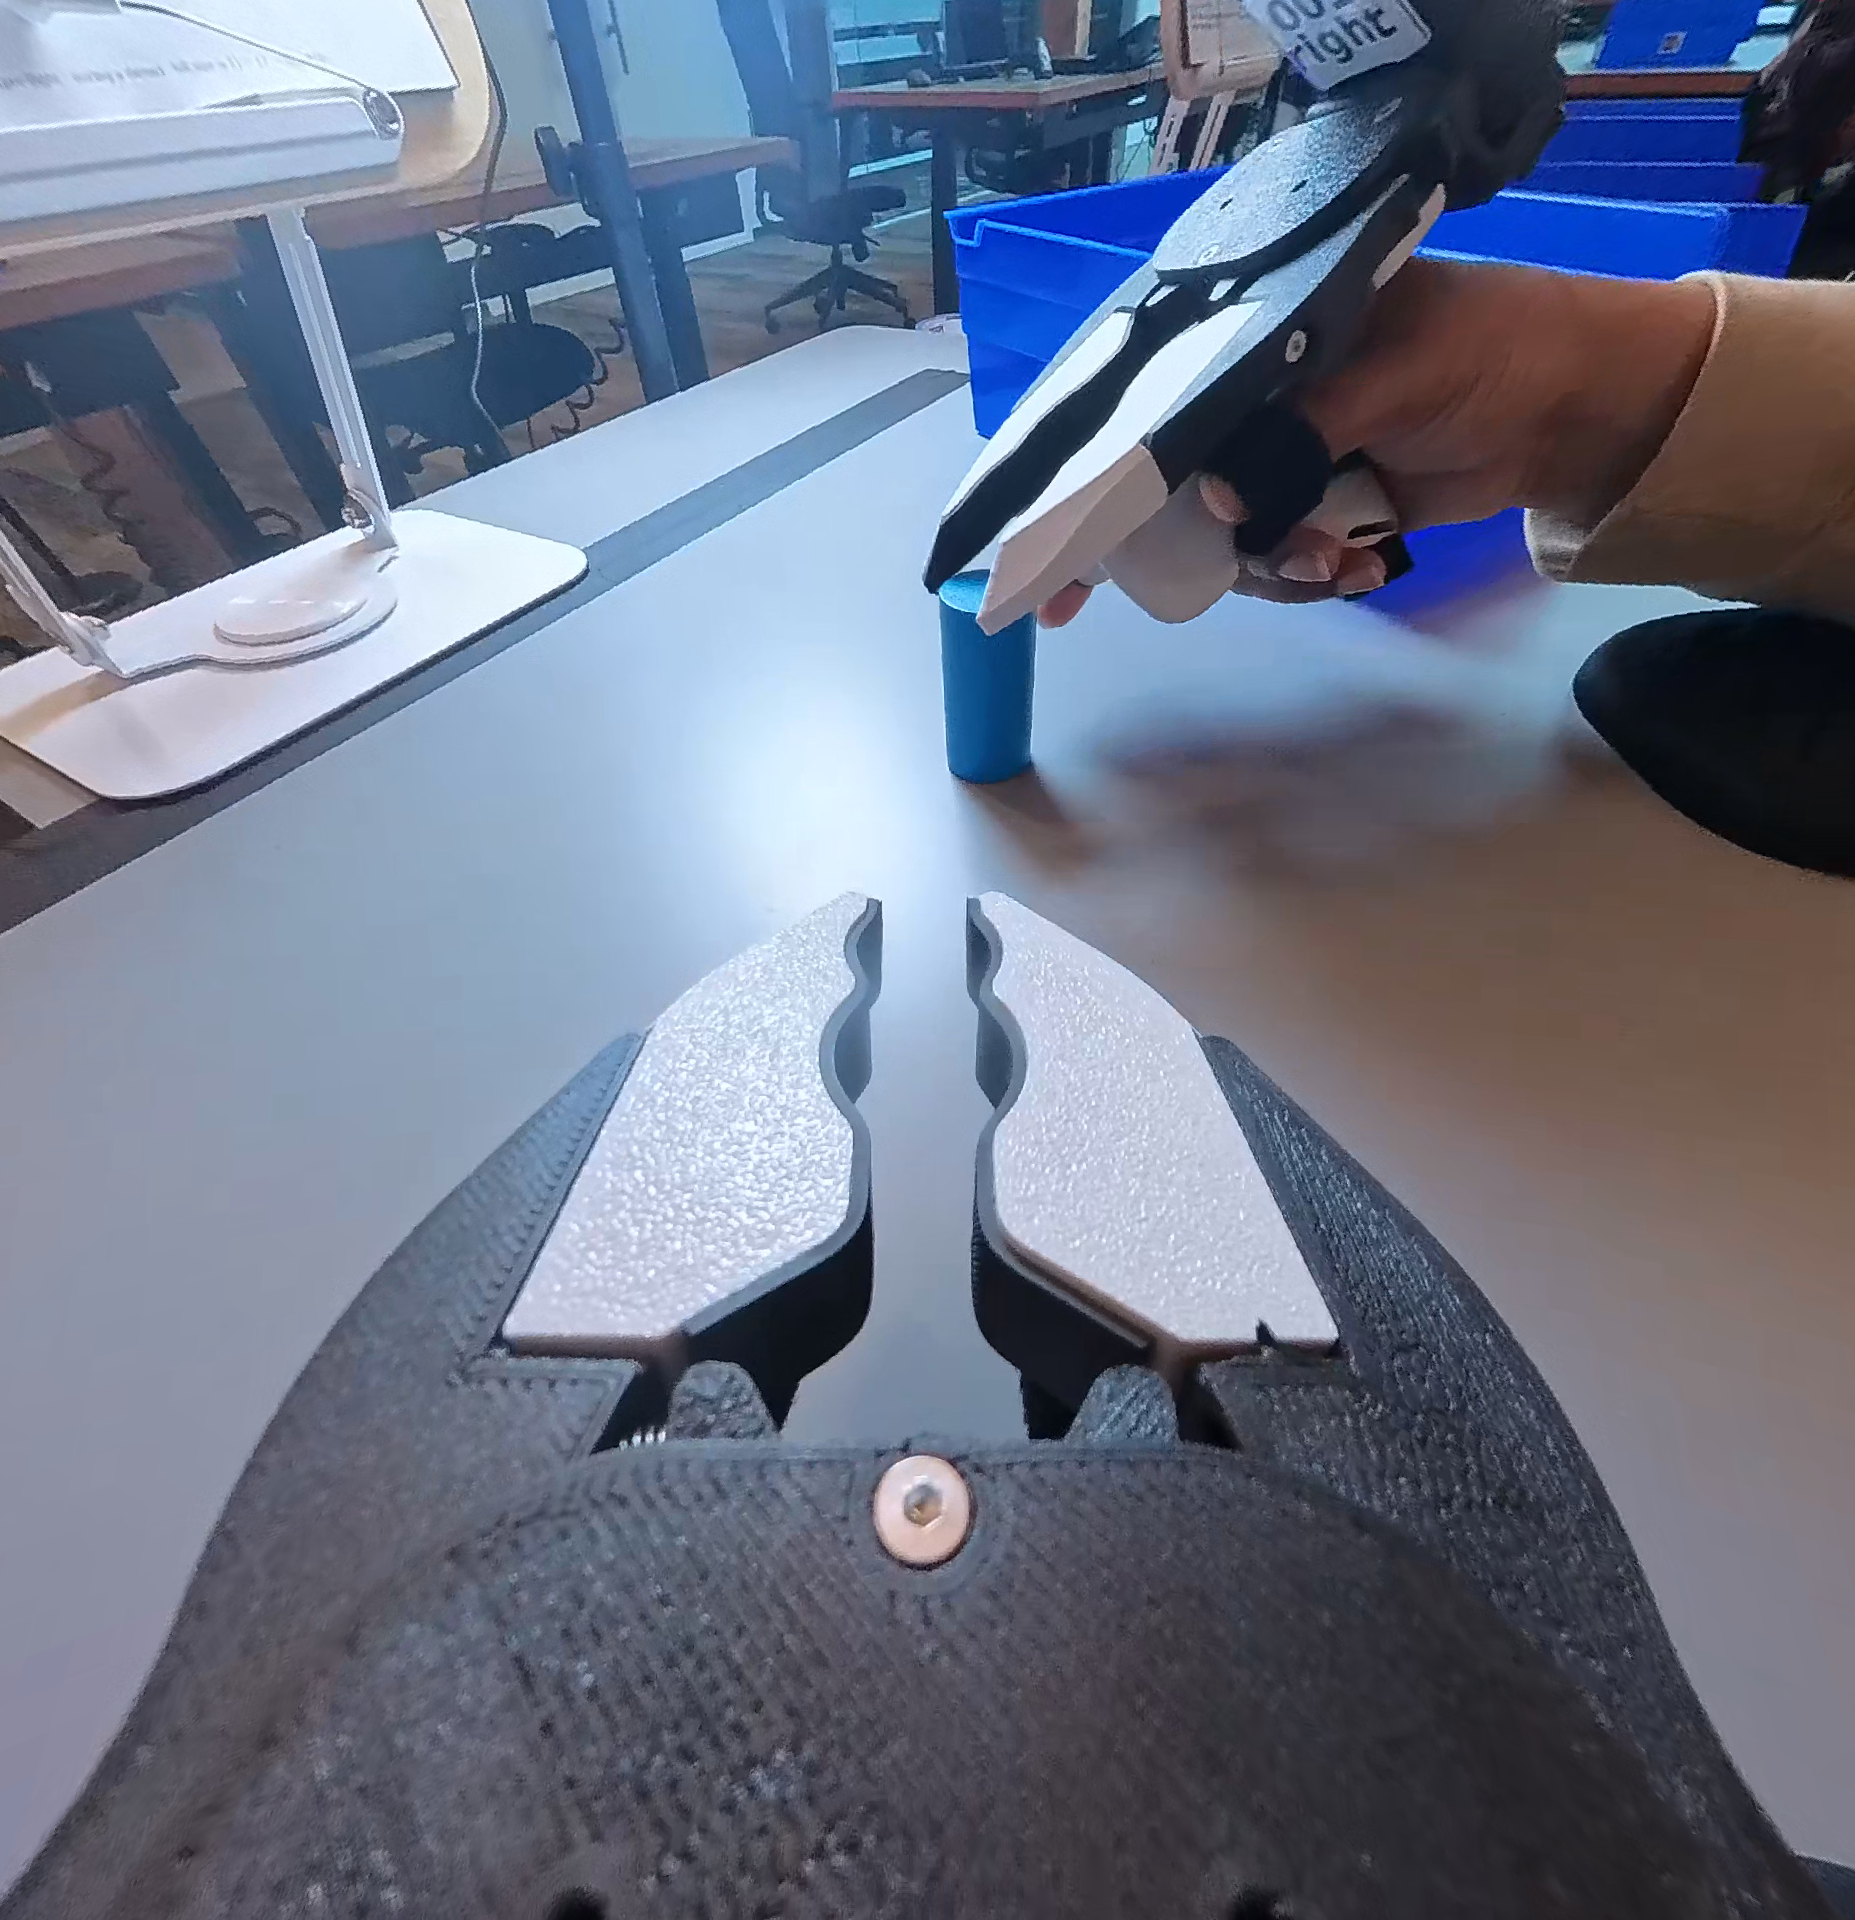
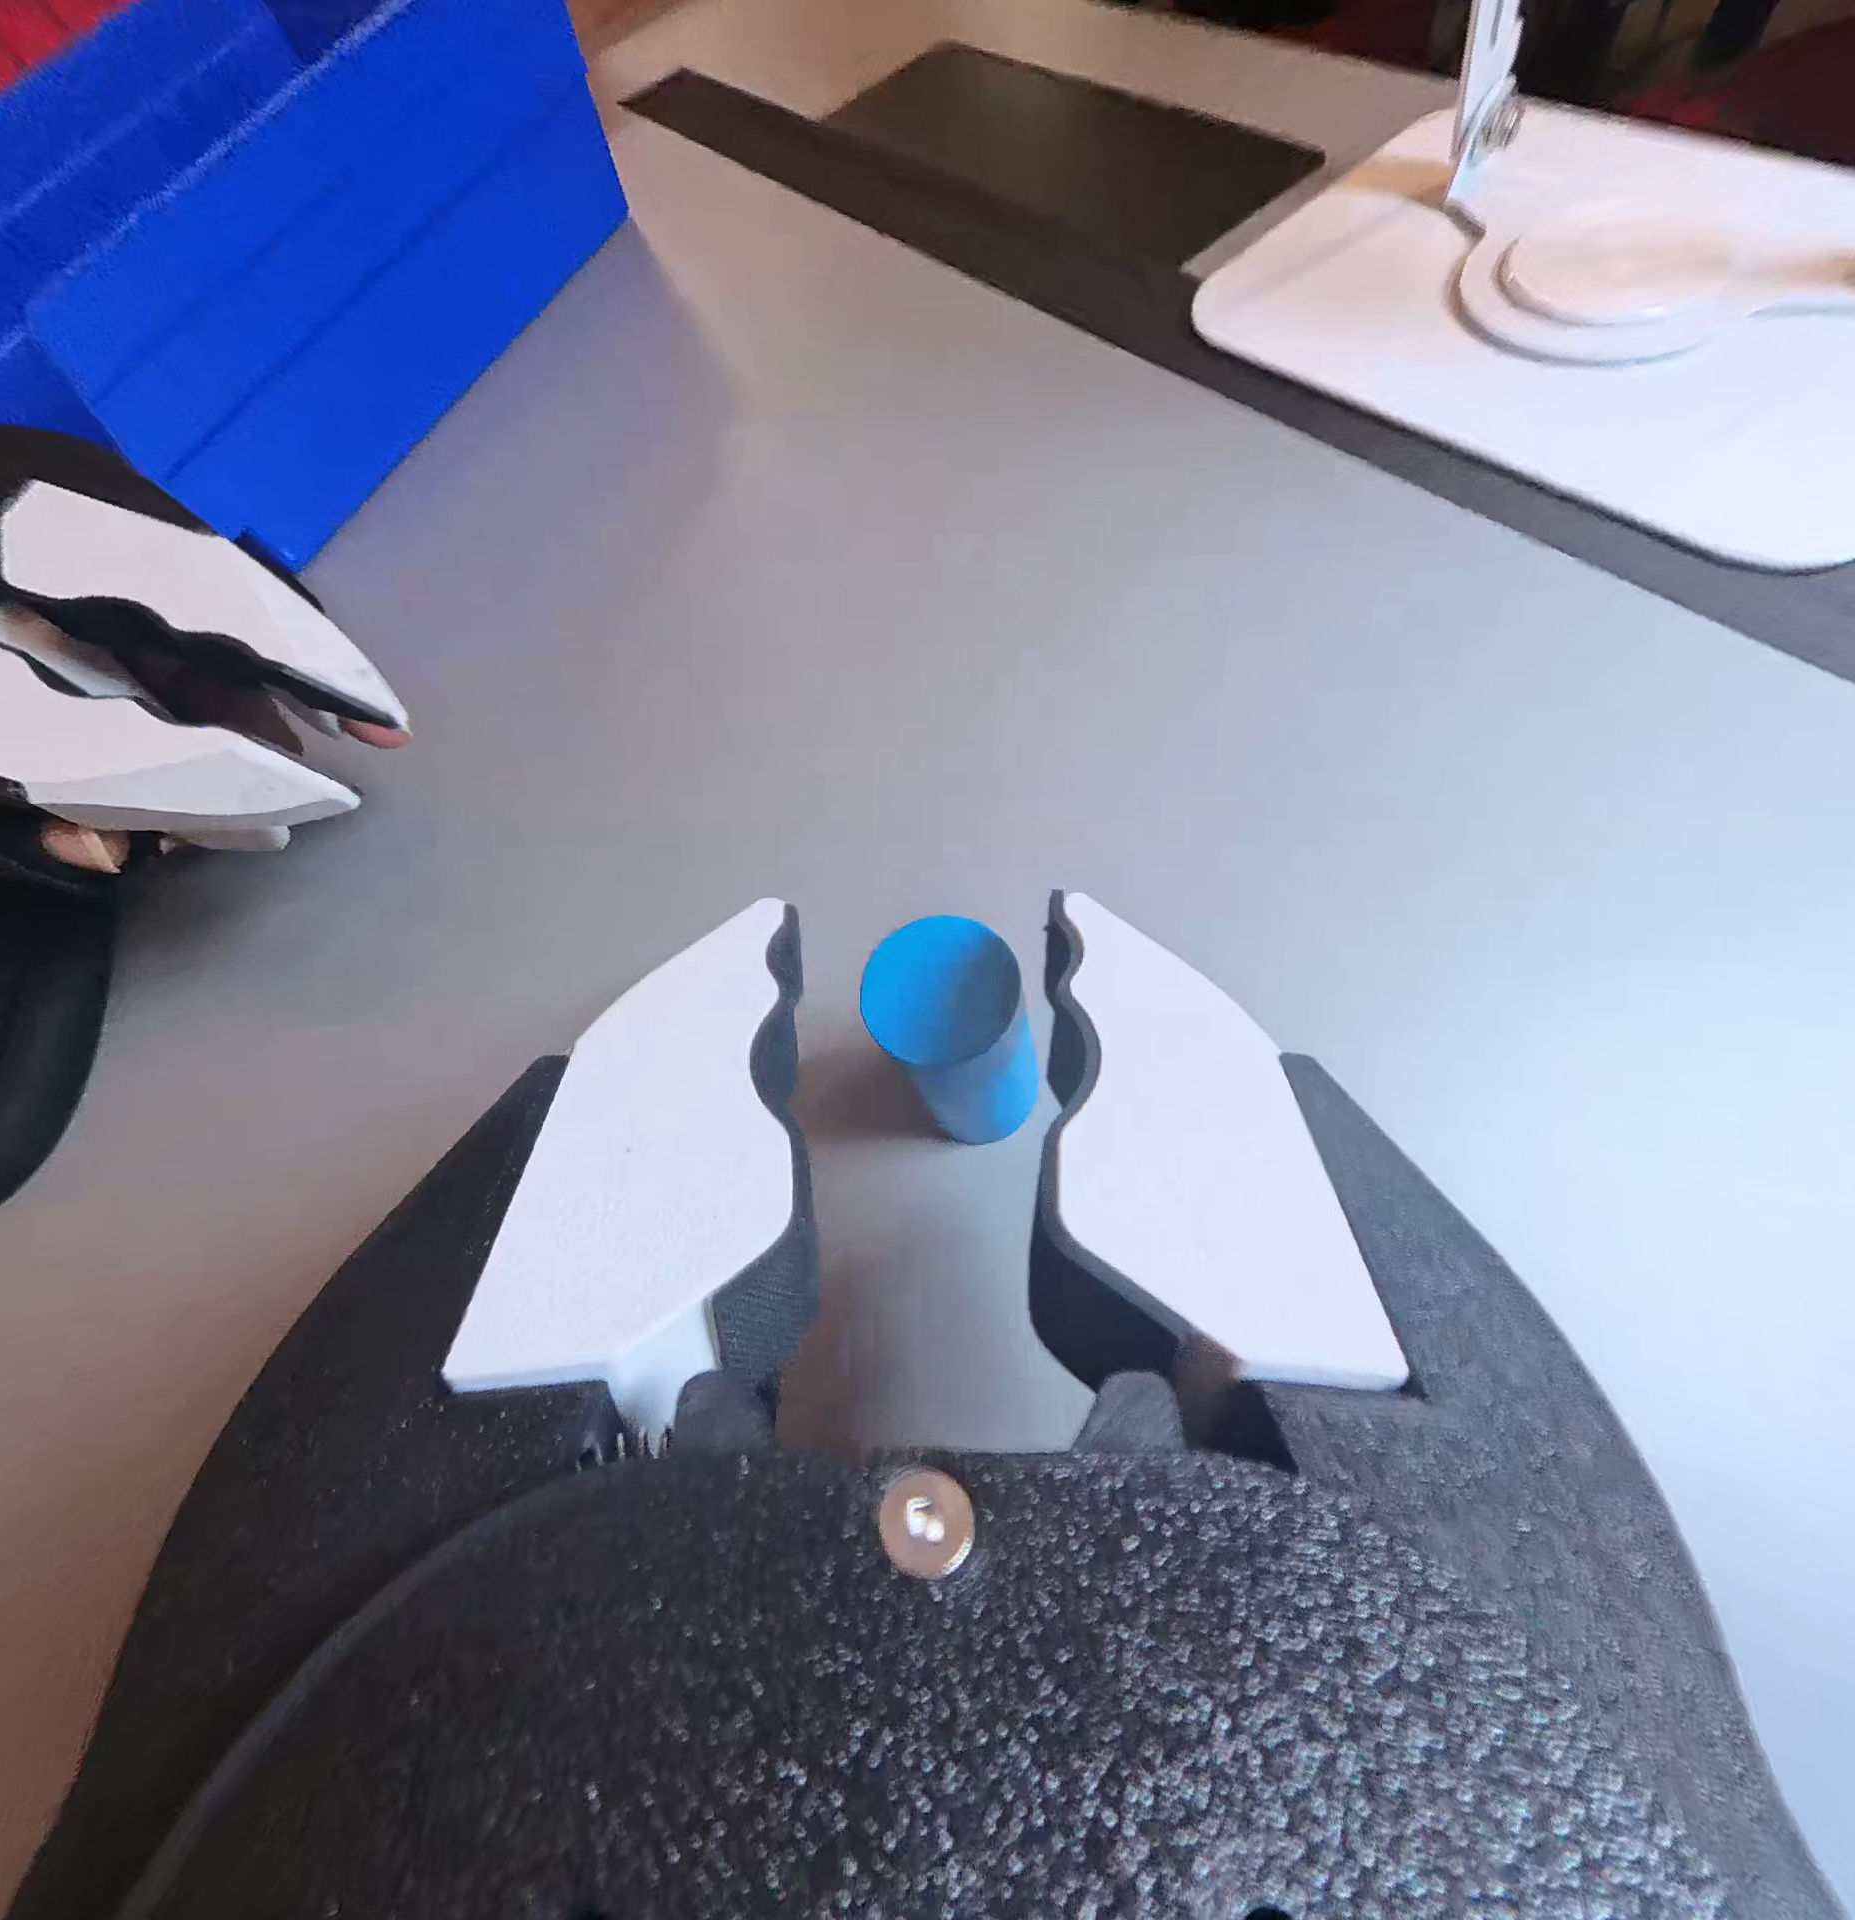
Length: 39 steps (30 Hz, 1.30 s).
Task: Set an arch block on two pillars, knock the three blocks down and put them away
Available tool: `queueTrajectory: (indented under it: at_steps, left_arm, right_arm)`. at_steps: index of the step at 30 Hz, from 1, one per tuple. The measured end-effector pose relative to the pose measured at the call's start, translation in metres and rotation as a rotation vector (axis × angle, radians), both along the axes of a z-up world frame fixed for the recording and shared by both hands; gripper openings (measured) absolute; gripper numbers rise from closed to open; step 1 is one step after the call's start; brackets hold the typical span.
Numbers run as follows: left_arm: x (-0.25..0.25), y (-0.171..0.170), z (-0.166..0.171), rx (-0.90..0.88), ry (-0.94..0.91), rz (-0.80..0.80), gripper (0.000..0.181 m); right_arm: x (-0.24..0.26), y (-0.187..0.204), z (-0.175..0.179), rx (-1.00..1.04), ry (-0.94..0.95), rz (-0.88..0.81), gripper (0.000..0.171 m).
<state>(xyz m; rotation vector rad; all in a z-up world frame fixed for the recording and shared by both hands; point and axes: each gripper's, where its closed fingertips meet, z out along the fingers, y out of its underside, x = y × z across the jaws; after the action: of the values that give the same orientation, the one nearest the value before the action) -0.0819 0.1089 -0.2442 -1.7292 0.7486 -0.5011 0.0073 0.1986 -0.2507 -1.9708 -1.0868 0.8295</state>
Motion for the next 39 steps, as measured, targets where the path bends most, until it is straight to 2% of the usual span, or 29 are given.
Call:
queueTrajectory:
  at_steps: [1,3,6,9,11,13,16,18,20,22,25,31,36,39]
  left_arm:
    - [0.000,0.000,0.003,0.007,-0.006,0.002,0.017]
    - [-0.004,-0.001,0.018,0.045,-0.023,0.014,0.018]
    - [-0.032,-0.001,0.065,0.161,-0.030,0.096,0.019]
    - [-0.105,0.001,0.124,0.239,-0.056,0.296,0.012]
    - [-0.173,0.007,0.137,0.150,-0.003,0.460,0.017]
    - [-0.251,0.014,0.127,-0.015,0.100,0.656,0.025]
    - [-0.364,0.016,0.081,-0.334,0.282,0.922,0.035]
    - [-0.414,0.008,0.041,-0.565,0.426,1.019,0.042]
    - [-0.442,0.000,0.007,-0.742,0.568,1.057,0.049]
    - [-0.458,-0.009,-0.018,-0.886,0.689,1.076,0.053]
    - [-0.464,-0.011,-0.041,-1.006,0.785,1.081,0.051]
    - [-0.489,-0.020,-0.055,-1.126,1.057,1.135,0.038]
    - [-0.493,-0.021,-0.056,-1.178,1.040,1.121,0.038]
    - [-0.482,-0.028,-0.057,-1.254,0.988,1.032,0.039]
  right_arm:
    - [0.000,0.001,0.008,0.034,0.027,-0.009,0.048]
    - [0.001,0.000,0.030,0.129,0.090,-0.023,0.052]
    - [0.007,-0.013,0.068,0.267,0.201,-0.017,0.052]
    - [0.014,-0.034,0.092,0.327,0.291,0.007,0.050]
    - [0.016,-0.047,0.097,0.336,0.320,0.031,0.048]
    - [0.017,-0.057,0.095,0.335,0.328,0.046,0.046]
    - [0.015,-0.066,0.090,0.322,0.331,0.078,0.044]
    - [0.012,-0.070,0.089,0.319,0.331,0.098,0.043]
    - [0.010,-0.074,0.087,0.318,0.327,0.114,0.043]
    - [0.009,-0.077,0.084,0.318,0.319,0.129,0.043]
    - [0.008,-0.079,0.078,0.313,0.305,0.141,0.042]
    - [0.011,-0.079,0.072,0.289,0.297,0.143,0.042]
    - [0.014,-0.079,0.073,0.273,0.310,0.146,0.041]
    - [0.016,-0.078,0.074,0.273,0.317,0.146,0.040]
